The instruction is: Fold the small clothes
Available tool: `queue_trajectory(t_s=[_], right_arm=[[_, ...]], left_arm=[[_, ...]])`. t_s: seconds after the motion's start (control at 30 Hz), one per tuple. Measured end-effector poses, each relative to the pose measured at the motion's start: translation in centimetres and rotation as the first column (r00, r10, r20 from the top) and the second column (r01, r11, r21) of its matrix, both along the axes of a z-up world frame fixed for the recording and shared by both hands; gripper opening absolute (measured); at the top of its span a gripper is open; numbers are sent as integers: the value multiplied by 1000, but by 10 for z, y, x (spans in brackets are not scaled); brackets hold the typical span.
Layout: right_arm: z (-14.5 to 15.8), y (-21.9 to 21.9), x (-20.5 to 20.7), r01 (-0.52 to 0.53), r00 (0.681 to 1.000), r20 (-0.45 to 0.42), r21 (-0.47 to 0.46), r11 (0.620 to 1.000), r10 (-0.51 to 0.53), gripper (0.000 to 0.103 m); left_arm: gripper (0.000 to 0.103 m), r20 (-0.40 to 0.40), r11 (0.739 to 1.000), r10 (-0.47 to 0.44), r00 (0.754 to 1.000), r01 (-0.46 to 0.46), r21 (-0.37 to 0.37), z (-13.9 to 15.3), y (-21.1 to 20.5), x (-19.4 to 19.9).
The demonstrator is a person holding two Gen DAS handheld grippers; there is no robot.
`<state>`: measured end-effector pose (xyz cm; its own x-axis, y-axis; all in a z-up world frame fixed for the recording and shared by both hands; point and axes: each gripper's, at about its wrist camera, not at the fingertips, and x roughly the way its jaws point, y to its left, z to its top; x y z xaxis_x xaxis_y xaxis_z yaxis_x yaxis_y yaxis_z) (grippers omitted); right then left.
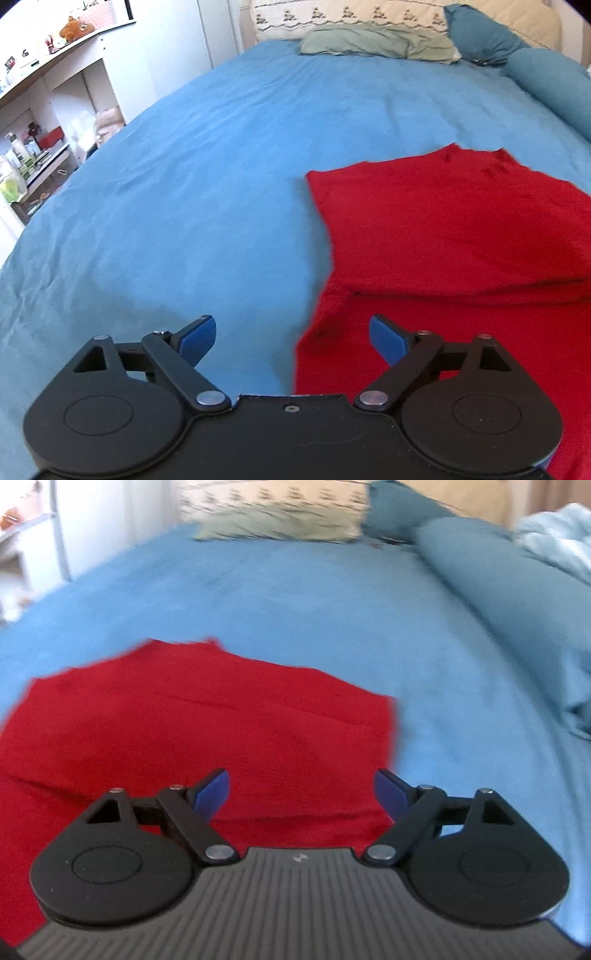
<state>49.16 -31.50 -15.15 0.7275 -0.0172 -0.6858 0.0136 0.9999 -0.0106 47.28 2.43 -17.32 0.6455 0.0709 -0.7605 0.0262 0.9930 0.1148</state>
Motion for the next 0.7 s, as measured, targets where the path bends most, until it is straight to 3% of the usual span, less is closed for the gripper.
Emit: queue_trajectory(t_s=[0.17,0.27,0.37,0.5,0.6,0.7], right_arm=[[-36,-5,28,66,996,-62,0,998,-66,101],[-40,-30,17,121,993,-24,64,991,-119,101],[-20,-43,-5,206,978,-13,23,978,-206,102],[20,-60,-60,179,981,54,121,976,-186,103],[50,-62,-102,153,984,72,133,979,-164,103],[70,-62,-148,122,985,111,103,987,-134,103]], left_arm=[[93,10,1000,-21,1000,22,-14,-2,-9,-7],[93,10,999,-30,1000,30,-16,-5,-12,-10],[93,8,999,-41,999,41,-9,1,-13,-18],[94,24,996,-85,996,86,-32,22,-17,-39],[103,64,992,-115,991,118,-46,43,-17,-62],[103,90,989,-131,987,137,-61,52,-11,-88]])
